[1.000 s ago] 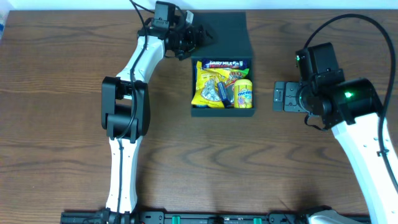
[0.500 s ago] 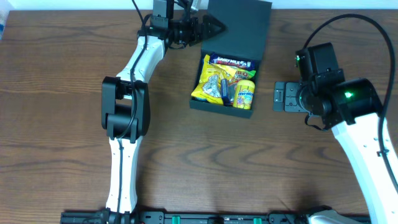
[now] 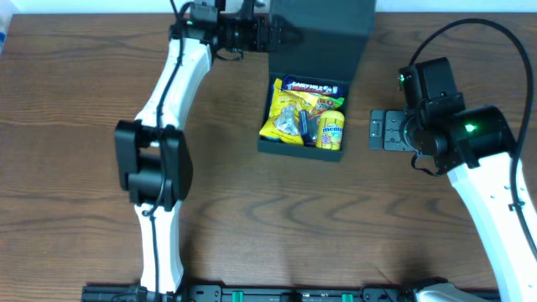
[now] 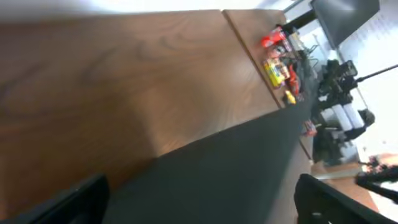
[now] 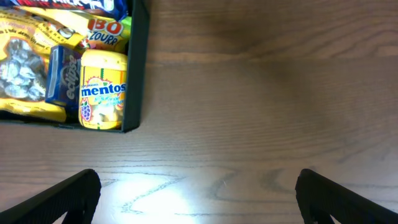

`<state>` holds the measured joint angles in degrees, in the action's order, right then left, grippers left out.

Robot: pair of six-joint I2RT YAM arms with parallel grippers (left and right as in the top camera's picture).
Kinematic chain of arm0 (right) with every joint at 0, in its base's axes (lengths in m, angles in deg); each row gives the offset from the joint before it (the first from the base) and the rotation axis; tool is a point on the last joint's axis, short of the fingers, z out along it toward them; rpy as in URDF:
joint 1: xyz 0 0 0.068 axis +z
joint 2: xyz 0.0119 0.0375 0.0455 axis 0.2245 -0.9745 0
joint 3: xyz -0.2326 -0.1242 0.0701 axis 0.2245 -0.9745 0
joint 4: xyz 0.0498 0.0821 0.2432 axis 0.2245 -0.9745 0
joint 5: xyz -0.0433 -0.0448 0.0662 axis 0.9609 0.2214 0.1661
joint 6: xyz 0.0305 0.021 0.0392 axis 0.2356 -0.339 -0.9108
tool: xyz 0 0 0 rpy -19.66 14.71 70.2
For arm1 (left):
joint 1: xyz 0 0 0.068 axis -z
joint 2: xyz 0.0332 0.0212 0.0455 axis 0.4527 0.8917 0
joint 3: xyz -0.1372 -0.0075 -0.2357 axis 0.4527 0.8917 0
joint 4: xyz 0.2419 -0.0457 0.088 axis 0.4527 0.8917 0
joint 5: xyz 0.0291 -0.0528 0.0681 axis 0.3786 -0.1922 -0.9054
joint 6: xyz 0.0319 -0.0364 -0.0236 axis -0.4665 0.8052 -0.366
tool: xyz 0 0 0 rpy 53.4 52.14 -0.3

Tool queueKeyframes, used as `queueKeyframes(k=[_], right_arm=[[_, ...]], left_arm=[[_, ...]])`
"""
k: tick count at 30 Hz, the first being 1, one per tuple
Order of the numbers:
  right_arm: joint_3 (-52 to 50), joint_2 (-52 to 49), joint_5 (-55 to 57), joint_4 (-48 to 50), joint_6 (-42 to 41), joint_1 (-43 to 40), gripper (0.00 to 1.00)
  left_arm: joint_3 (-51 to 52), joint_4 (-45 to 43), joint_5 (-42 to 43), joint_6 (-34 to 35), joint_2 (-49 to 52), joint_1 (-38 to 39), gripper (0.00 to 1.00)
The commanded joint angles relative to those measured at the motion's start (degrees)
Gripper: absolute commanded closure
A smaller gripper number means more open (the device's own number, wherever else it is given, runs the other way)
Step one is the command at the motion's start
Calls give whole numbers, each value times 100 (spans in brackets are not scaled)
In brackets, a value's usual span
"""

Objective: Pack container
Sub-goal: 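Move the left gripper to the box's raised lid at the back, then push the lid forward with the left gripper to close the box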

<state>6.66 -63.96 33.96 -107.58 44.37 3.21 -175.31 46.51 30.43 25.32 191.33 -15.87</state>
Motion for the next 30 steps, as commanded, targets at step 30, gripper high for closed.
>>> queueKeyframes(k=[30], right_arm=[[-614, -17, -249, 1067, 72, -35, 1]], left_arm=[[981, 3742, -3165, -1954, -1790, 195, 4]])
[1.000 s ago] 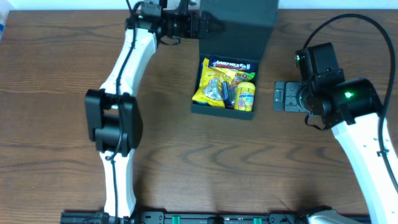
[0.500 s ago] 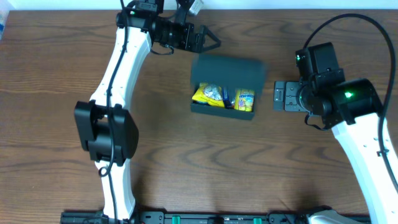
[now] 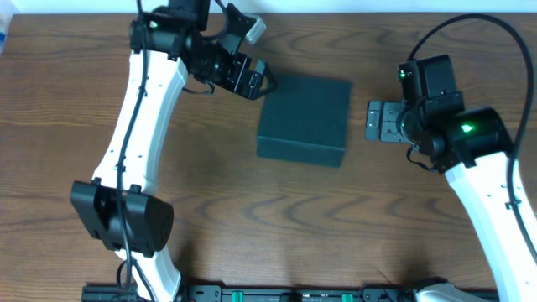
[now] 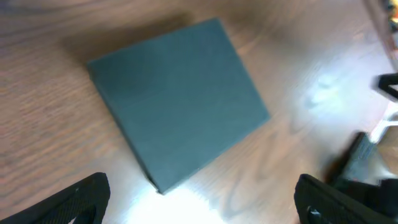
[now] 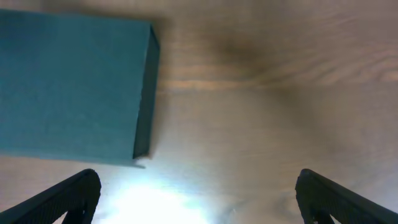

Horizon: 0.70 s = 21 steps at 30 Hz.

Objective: Pack container
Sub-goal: 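Push the lid forward with the left gripper to close the box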

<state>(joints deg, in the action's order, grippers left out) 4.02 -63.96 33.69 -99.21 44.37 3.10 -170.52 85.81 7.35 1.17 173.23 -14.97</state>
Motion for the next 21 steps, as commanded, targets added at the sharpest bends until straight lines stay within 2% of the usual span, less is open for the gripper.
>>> queueKeyframes(k=[1, 2, 5, 9, 15, 21], right_arm=[[-520, -17, -400, 439, 83, -24, 1], [-708, -26, -640, 726, 164, -24, 1], [-916, -127, -925, 1158, 199, -17, 1], [-914, -533, -1121, 1510, 313, 125, 1], [-911, -1329, -1207, 1908, 345, 555, 1], [-911, -1432, -1200, 2402, 299, 844, 1]], left_arm=[[704, -275, -1405, 815, 13, 181, 4], [901, -280, -1893, 1014, 9, 306, 4], [1147, -214, -2052, 1060, -35, 592, 4], [1209, 87, -2704, 1532, -186, 1008, 4], [1873, 155, -3834, 2004, -1220, 1652, 4], [3163, -302, -3995, 2245, -2262, 1659, 4]])
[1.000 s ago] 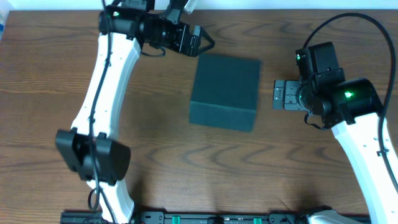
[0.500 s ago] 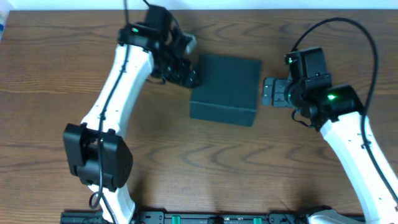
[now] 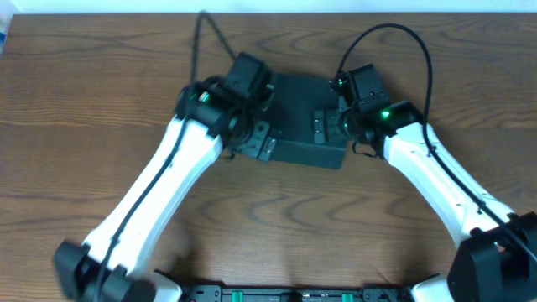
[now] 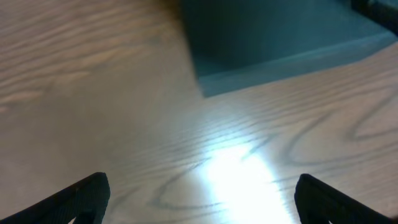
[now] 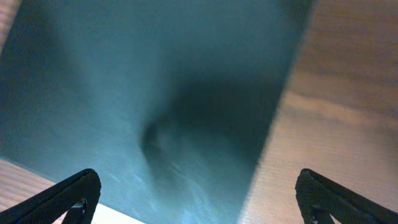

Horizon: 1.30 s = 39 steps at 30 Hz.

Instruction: Pack container

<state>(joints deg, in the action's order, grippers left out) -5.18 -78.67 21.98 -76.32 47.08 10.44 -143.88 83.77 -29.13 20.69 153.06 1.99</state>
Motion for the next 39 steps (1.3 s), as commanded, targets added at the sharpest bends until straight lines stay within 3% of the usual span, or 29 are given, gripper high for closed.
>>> queueKeyframes(k=[1, 5, 9, 17, 39], right_arm=[[9, 39, -33, 184, 28, 131, 1], [9, -26, -33, 431, 33, 140, 1], [9, -240, -37, 636, 55, 142, 1], [9, -610, -35, 743, -81, 142, 1], [9, -1025, -31, 590, 98, 562, 1]], left_arm=[[754, -203, -339, 321, -363, -28, 4], [1967, -793, -125, 498, -713, 203, 4], [2465, -1086, 42, 761, -708, 643, 4], [2522, -1469, 33, 833, -708, 1121, 4], [3112, -2192, 15, 1128, -708, 1126, 4]])
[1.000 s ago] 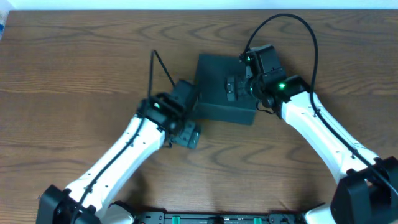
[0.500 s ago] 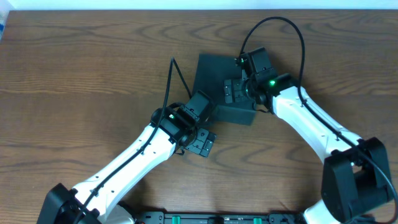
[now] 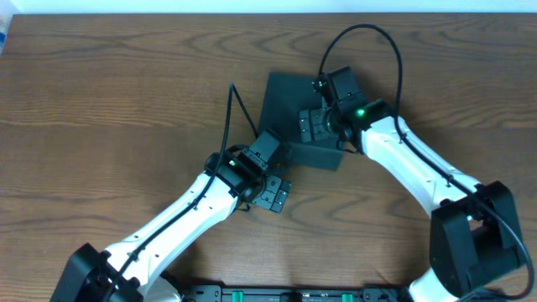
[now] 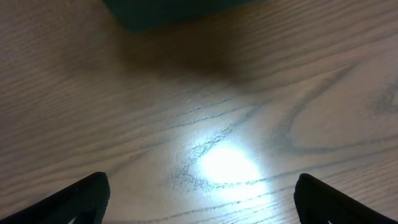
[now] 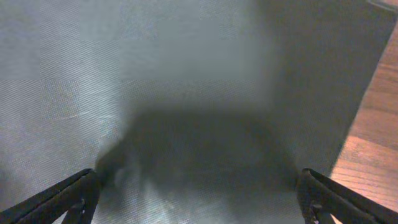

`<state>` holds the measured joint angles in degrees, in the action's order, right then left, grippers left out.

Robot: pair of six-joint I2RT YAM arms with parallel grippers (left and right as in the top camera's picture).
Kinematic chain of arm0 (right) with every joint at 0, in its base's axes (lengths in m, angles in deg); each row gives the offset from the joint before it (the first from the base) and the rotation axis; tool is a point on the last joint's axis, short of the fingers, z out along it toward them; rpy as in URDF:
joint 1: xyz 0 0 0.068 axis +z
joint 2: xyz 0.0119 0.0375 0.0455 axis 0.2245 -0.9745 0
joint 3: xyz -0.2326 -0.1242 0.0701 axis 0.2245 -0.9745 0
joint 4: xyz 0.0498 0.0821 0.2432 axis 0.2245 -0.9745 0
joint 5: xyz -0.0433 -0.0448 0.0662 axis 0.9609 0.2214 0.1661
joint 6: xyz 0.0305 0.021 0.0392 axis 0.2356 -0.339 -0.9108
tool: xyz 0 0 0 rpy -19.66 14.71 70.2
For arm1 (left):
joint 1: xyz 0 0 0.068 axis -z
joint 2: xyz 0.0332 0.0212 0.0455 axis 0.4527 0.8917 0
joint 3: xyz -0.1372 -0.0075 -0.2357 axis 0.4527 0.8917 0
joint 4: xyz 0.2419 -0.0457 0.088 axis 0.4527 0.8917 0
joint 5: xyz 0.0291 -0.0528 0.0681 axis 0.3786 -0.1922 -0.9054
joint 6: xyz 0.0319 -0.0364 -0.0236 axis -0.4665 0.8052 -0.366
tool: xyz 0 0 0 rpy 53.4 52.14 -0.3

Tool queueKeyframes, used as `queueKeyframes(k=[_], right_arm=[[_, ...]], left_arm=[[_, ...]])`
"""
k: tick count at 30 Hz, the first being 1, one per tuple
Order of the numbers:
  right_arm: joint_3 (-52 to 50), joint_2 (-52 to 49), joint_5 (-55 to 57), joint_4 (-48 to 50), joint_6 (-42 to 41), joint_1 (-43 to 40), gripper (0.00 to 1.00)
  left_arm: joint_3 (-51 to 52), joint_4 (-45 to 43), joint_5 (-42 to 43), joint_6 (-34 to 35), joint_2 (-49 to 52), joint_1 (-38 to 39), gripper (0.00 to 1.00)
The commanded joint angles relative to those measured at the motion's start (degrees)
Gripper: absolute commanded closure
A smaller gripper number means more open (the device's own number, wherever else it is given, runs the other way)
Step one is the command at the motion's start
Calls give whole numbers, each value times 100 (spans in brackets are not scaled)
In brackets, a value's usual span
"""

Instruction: Pack container

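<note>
The black box (image 3: 285,101) lies shut in the middle of the table, its contents hidden under the lid. My right gripper (image 3: 315,127) hangs open low over the lid's front half. The textured lid (image 5: 174,81) fills the right wrist view, and both fingertips (image 5: 68,199) sit wide apart over it. My left gripper (image 3: 273,195) is open over bare wood just in front of the box, at its left. Only the box's front edge (image 4: 168,7) shows at the top of the left wrist view.
The wooden table (image 3: 92,109) runs wide on all sides of the box. A strip of it (image 5: 380,143) shows beside the lid's right edge. Both white arms reach in from the front and meet near the box.
My left gripper has moved from the box's front-left corner to the table in front of it. The right gripper has moved slightly further left over the lid. The box looks turned a little.
The box first stood open with snacks inside, my left gripper at its raised lid and my right one open off to the right. Then the lid was down and the left gripper stood clear. Later both grippers were at the shut box; now only the right remains over it.
</note>
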<state>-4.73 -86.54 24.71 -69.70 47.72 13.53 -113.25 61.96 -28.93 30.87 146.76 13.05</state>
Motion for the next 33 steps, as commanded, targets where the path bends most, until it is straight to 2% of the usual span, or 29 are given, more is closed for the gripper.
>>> queueKeyframes(k=[1, 5, 13, 23, 27, 33], right_arm=[[-37, -240, -267, -72, 35, 297, 1], [-37, -275, 262, -79, -98, 487, 1], [-37, -299, 494, -131, -164, 470, 1], [-37, -299, 492, 11, -166, 426, 1], [-37, -299, 494, 15, -168, 426, 1], [-37, -302, 535, 37, -164, 415, 1]], left_arm=[[50, -11, -4, 109, -79, 20, 4], [68, -26, -68, 107, -79, 20, 4], [297, -350, -216, 153, -79, 20, 4], [901, -1956, -667, 341, -33, 13, 4], [966, -2452, -975, 337, 321, 9, 4], [966, -3027, -994, 365, 920, 7, 4]])
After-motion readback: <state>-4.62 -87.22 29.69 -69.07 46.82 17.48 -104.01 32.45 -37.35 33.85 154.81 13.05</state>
